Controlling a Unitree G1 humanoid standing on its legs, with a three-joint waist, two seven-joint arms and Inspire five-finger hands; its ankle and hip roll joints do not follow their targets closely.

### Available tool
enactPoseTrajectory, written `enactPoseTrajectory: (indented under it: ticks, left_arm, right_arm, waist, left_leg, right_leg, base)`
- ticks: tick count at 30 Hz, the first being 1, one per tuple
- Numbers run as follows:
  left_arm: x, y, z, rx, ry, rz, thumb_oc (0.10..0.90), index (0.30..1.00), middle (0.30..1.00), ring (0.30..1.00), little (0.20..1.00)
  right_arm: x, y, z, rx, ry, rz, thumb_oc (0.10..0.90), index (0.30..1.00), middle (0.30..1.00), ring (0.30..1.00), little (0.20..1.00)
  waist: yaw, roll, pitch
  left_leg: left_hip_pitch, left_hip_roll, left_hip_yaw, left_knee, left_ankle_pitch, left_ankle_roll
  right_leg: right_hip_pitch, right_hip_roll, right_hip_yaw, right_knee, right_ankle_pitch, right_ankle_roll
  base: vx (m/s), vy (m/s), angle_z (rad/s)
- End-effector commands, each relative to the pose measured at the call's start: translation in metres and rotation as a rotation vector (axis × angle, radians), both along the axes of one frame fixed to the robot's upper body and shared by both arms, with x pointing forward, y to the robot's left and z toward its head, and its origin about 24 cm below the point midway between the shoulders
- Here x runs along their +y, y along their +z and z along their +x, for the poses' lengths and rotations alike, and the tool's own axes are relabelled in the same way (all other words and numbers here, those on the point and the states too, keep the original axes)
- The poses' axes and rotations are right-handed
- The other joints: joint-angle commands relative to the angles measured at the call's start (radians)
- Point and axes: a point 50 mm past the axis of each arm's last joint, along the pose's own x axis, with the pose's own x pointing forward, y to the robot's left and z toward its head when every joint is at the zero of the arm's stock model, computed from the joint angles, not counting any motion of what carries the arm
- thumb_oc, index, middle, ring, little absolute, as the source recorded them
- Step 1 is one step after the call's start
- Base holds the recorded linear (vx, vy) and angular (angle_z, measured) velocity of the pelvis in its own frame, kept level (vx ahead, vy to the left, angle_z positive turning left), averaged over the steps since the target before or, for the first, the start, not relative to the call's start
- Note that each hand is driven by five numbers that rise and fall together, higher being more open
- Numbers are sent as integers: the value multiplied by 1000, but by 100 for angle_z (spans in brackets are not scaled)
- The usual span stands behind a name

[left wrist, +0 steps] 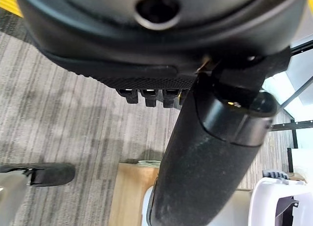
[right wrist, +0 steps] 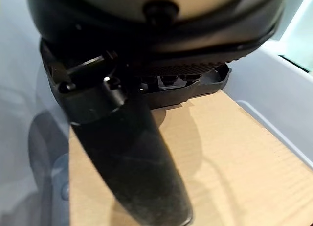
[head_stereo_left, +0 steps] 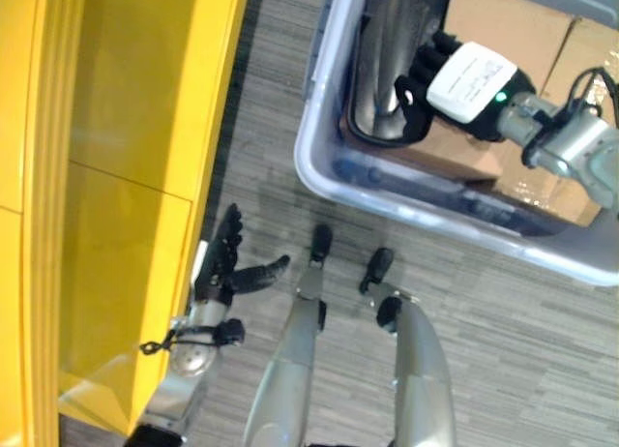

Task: Move parts from the plastic box to the shelf.

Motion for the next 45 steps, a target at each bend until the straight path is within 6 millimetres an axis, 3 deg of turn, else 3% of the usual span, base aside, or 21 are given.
enactPoseTrajectory:
  ticks: [1,11,23,27,28,31,37,45]
  left_arm:
    - [-4,31,1,-184,15,-76,900,1000,1000,1000,1000]
    - [-9,33,5,-192,-4,-71,900,1000,1000,1000,1000]
    - [-14,33,14,-182,-30,-55,900,1000,1000,1000,1000]
    - [-10,35,18,-179,-31,-35,900,1000,1000,1000,1000]
    - [-8,32,19,-161,-32,-15,900,1000,1000,1000,1000]
    - [-6,33,17,-161,-39,0,900,1000,1000,1000,1000]
    - [3,27,14,-123,-34,29,900,1000,1000,1000,1000]
    - [15,23,4,-87,-33,85,900,1000,1000,1000,1000]
  right_arm:
    - [-84,-65,2,204,-425,-195,400,300,300,300,300]
    - [-81,-79,-1,221,-381,-156,400,300,300,300,300]
    - [-73,-95,-9,246,-309,9,400,300,300,300,300]
    - [-66,-79,-12,203,-250,62,400,300,300,300,300]
    - [-62,-67,-13,169,-216,77,400,300,300,300,300]
    - [-57,-49,-18,126,-173,76,400,300,300,300,300]
    - [-56,-33,-27,95,-137,83,400,300,300,300,300]
    - [-59,-33,-48,119,-87,197,400,300,300,300,300]
  waist:
    - [43,82,31]
    - [42,70,31]
    - [39,37,31]
    - [35,20,31]
    - [31,6,15]
    - [22,-5,-26]
    - [5,-20,-90]
    - [-31,-34,-191]
  left_leg:
    - [17,-9,-27,80,-165,13]
    - [60,-1,-28,32,-154,11]
    - [293,25,-39,-104,-108,7]
    - [400,38,-43,-176,-65,10]
    - [471,48,-44,-222,-53,8]
    - [529,56,-53,-271,-39,4]
    - [607,63,-49,-321,-27,0]
    - [689,69,-40,-344,-37,7]
  right_leg:
    - [-8,-42,55,48,-49,120]
    - [10,-42,45,25,-48,120]
    - [249,-38,9,-119,-1,137]
    - [375,-32,-17,-213,54,139]
    - [455,-24,-21,-265,69,143]
    - [527,-15,-26,-325,87,149]
    - [620,-2,-29,-403,106,159]
    - [733,11,-14,-507,138,174]
  base:
    - [0,-10,-5]
    - [-5,6,15]
    - [-5,3,4]
    - [-50,42,-2]
    - [0,0,0]
    - [56,30,-8]
    - [54,35,-4]
    - [73,51,-3]
